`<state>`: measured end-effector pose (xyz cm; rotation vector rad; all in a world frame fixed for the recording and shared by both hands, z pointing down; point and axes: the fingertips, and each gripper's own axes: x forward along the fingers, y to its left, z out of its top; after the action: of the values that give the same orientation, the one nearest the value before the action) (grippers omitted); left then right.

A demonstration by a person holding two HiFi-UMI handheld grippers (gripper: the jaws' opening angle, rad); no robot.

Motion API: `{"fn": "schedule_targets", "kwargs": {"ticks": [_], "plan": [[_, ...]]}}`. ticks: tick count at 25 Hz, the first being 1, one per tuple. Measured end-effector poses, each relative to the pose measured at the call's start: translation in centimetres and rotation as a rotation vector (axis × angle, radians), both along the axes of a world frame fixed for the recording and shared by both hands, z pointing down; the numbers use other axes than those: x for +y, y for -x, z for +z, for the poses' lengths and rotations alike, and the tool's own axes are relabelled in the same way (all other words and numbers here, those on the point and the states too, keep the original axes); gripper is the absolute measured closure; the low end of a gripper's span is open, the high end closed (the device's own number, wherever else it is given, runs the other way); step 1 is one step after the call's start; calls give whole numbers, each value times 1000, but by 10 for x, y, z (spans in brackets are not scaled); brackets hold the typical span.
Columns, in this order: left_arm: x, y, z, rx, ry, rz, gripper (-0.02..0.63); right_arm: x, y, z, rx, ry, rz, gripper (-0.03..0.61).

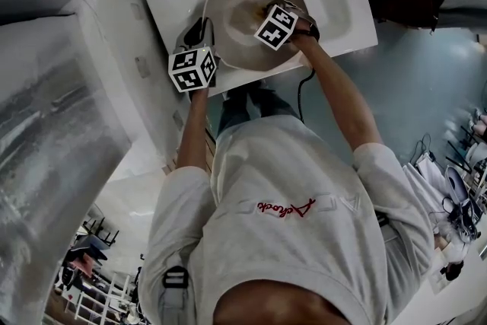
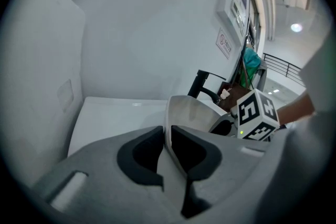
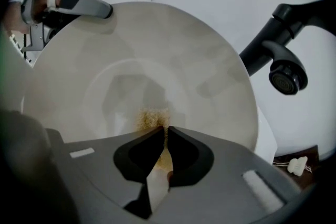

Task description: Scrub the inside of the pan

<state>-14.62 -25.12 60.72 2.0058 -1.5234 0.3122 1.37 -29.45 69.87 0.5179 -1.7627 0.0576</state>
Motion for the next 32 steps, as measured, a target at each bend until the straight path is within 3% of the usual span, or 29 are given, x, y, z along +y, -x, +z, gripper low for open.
{"fn": "schedule_targets", "kwargs": {"ticks": [14, 32], "plan": [[0, 0, 1, 16, 0, -19, 566, 38, -9, 6, 28, 38, -34, 546], [-1, 1, 2, 21, 0, -22, 568, 77, 38, 4, 1, 44, -159, 546]]}}
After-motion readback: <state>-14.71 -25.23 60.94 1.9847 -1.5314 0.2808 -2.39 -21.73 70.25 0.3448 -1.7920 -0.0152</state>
